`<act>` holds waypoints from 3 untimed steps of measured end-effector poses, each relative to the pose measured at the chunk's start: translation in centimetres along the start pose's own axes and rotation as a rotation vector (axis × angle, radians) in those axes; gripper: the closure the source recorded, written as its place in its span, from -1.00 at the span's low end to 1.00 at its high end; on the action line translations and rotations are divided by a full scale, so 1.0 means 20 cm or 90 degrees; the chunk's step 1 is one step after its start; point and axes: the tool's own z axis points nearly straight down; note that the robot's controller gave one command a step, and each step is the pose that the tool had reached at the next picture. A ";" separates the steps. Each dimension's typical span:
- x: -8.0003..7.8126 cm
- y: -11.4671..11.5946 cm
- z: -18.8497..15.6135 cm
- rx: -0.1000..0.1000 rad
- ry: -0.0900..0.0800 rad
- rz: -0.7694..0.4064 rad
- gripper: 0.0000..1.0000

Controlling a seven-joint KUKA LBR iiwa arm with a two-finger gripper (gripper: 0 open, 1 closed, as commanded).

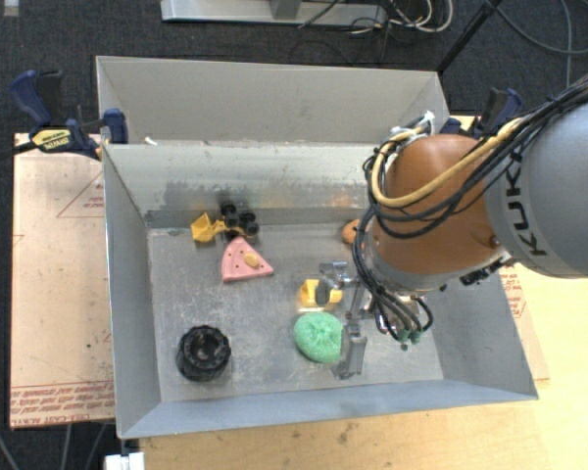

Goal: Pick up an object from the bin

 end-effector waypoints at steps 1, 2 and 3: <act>-0.01 0.00 -0.02 0.000 -0.005 0.001 -1.00; -0.05 -0.11 0.38 -0.001 -0.008 0.057 -1.00; -0.04 -0.15 0.40 -0.001 -0.004 0.091 -1.00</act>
Offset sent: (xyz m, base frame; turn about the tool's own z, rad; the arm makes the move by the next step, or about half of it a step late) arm 0.0126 -0.0358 -0.1285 0.1474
